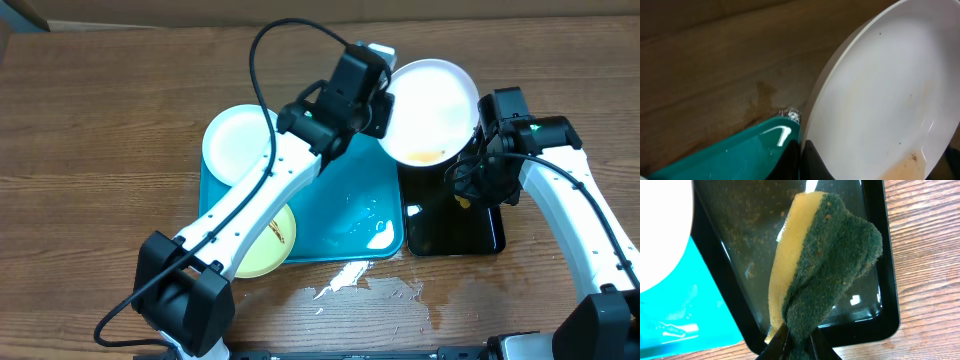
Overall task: Clean dirty plates on tray and stack at the side
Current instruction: 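Lift the scrubbed white plate with the left gripper and carry it rightward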
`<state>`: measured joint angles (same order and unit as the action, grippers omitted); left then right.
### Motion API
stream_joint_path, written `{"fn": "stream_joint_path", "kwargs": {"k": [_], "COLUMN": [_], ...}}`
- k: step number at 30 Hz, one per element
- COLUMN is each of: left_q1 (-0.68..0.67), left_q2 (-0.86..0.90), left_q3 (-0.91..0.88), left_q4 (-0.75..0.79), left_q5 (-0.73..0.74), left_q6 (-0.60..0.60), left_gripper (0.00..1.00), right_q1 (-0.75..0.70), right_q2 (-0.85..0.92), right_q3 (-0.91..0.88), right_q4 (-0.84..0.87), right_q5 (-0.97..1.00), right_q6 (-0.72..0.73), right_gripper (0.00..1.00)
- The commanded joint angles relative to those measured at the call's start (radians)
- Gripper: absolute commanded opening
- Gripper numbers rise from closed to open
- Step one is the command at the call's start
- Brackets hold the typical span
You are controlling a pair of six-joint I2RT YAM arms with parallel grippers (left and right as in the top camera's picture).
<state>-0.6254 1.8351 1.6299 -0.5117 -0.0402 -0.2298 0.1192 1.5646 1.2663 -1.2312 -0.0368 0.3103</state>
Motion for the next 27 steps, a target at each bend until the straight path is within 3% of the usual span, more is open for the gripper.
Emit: {"fn": "stream_joint_path", "kwargs": {"k": [1, 15, 27], "left_q1": [-0.029, -0.126, -0.228], "left_q2": [0.009, 0.009, 0.089], "left_q3": [0.030, 0.030, 0.030], "left_q4": [0.051, 0.215, 0.341], "left_q5": [-0.080, -0.166, -0.446], "left_q6": [0.075, 0.353, 0.493], "left_gripper": [0.04, 0.04, 0.04], "right_q1": [-0.003, -0.003, -0.003], "right_q2": [-0.003, -0.003, -0.003], "right_q3": [-0.003, -0.003, -0.003], "right_q4": [0.002, 0.003, 0.003], "right_q5": [0.010, 0.010, 0.010], "right_q6": [0.005, 0.005, 0.005], "right_gripper": [0.10, 0.10, 0.10]}}
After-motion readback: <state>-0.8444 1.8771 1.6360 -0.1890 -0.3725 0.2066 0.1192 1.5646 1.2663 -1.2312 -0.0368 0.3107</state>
